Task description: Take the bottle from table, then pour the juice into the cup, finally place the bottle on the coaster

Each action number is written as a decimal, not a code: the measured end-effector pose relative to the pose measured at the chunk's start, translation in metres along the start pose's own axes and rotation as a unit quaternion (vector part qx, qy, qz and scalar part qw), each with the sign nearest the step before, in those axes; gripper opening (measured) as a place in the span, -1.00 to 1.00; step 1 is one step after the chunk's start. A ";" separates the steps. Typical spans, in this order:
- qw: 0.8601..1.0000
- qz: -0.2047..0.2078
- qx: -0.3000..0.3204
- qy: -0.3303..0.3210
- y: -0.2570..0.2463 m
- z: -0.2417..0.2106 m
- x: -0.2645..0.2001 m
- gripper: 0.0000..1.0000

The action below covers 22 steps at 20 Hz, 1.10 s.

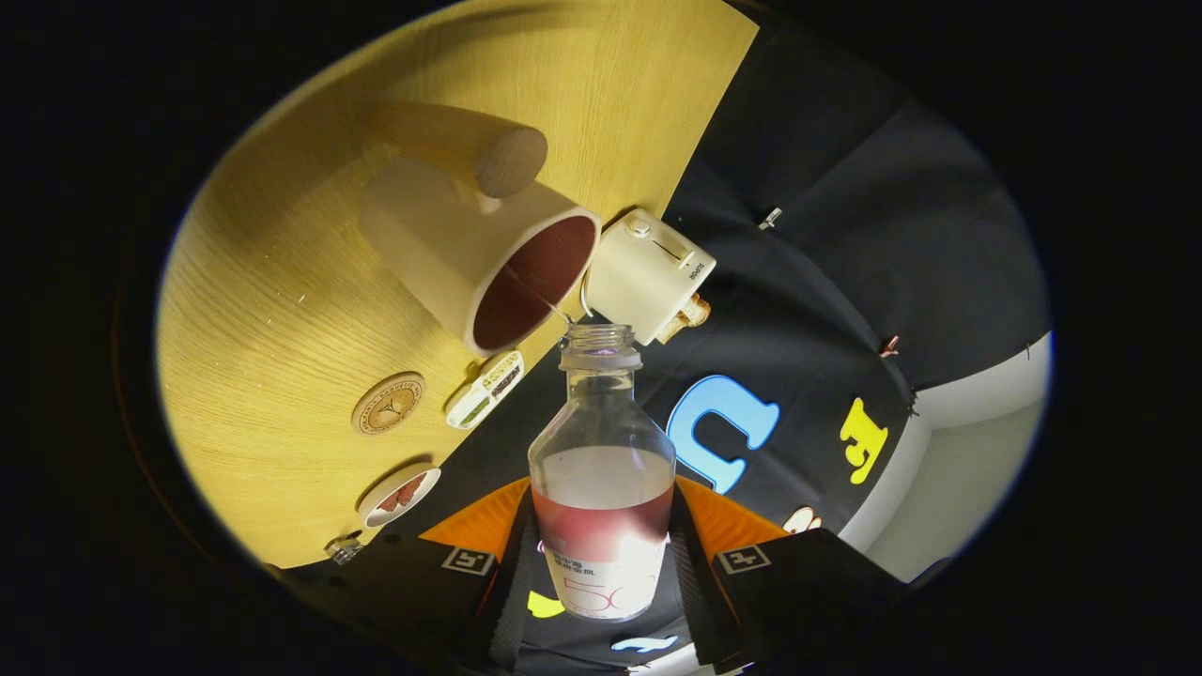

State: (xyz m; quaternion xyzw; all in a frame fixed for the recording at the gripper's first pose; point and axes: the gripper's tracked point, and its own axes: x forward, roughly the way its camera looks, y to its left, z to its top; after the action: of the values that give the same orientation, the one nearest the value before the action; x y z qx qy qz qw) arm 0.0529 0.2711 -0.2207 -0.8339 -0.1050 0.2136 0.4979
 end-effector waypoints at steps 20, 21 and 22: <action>0.997 -0.023 -0.061 -0.029 -0.003 0.004 0.003 0.41; 0.997 -0.022 -0.062 -0.029 -0.003 0.004 0.003 0.41; 0.998 -0.017 -0.061 -0.027 -0.002 0.004 0.003 0.40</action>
State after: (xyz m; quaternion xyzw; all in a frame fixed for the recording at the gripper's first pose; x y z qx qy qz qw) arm 0.0537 0.2762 -0.2208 -0.8547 -0.1455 0.2206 0.4468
